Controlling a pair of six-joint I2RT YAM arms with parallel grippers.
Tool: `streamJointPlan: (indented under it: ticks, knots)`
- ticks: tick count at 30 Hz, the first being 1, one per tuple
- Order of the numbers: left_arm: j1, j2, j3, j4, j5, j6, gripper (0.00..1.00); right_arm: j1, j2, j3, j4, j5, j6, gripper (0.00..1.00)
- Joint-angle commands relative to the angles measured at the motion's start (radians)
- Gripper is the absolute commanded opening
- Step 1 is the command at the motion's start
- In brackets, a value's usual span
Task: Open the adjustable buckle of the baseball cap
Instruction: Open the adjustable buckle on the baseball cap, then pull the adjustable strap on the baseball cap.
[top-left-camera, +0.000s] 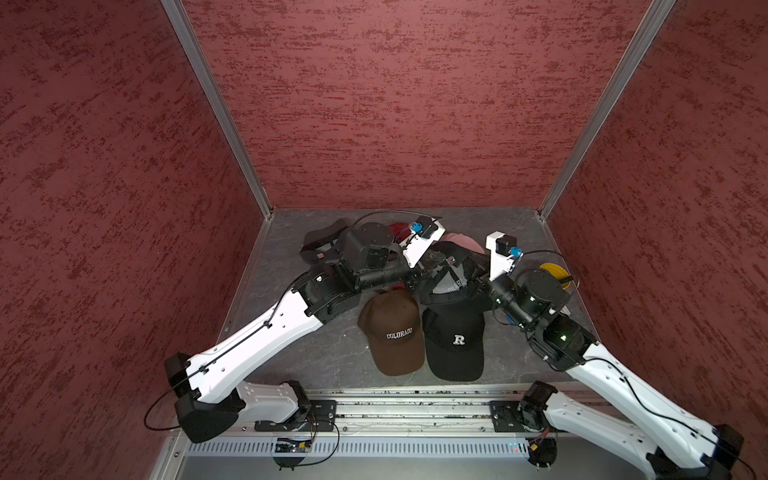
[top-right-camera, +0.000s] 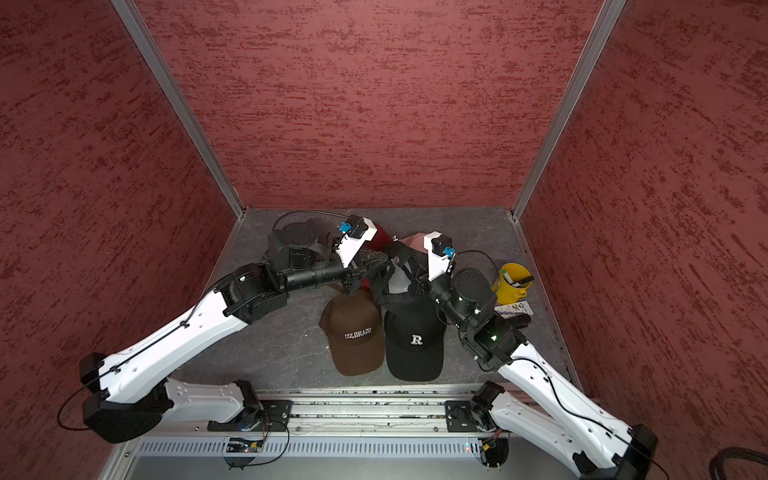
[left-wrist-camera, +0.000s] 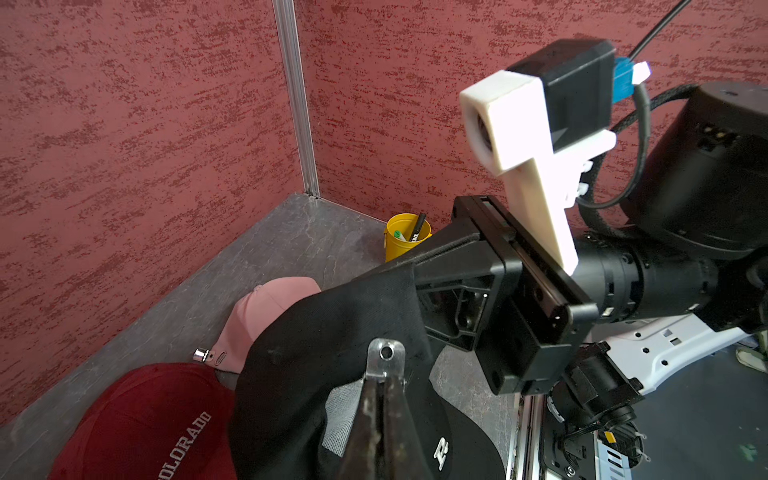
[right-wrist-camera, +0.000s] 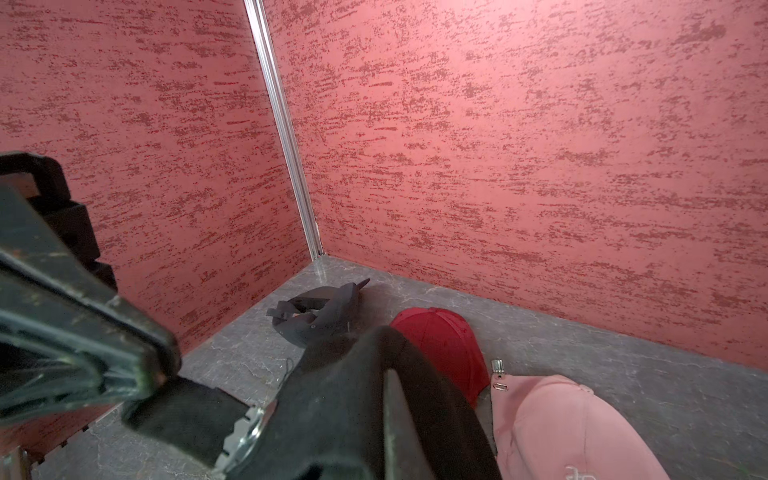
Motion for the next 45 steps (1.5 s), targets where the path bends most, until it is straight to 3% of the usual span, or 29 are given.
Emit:
streamJointPlan:
  ticks: [1, 2, 4, 6, 11, 14, 23, 42, 45]
  knots:
    - [-0.002, -0.001, -0.004, 0.017, -0.008, -0.009, 0.00, -0.007, -0.012, -0.007, 0.048, 0.003, 0.025, 0.00]
    - [-0.003, -0.001, -0.007, 0.023, -0.010, -0.010, 0.00, -0.007, -0.015, -0.007, 0.048, 0.002, 0.028, 0.00]
    - [-0.004, -0.001, -0.010, 0.038, -0.010, -0.011, 0.28, -0.007, -0.017, -0.009, 0.050, 0.000, 0.031, 0.00]
    - [-0.007, -0.003, -0.012, 0.053, -0.019, -0.011, 0.46, -0.006, -0.016, -0.009, 0.048, -0.005, 0.032, 0.00]
    - [-0.012, -0.056, -0.049, 0.102, -0.114, 0.002, 0.58, -0.008, -0.014, -0.011, 0.049, -0.018, 0.040, 0.00]
    - [-0.008, -0.110, -0.117, 0.158, -0.166, 0.007, 0.60, -0.008, -0.013, -0.012, 0.051, -0.019, 0.039, 0.00]
    - [0.000, -0.153, -0.251, 0.216, -0.172, -0.046, 0.59, -0.011, 0.001, -0.001, 0.060, -0.034, 0.034, 0.00]
    - [-0.036, 0.035, -0.270, 0.359, -0.034, -0.070, 0.59, -0.014, -0.002, 0.005, 0.051, -0.057, 0.027, 0.00]
    - [-0.037, 0.047, -0.267, 0.368, -0.033, -0.072, 0.53, -0.014, -0.005, 0.007, 0.045, -0.057, 0.023, 0.00]
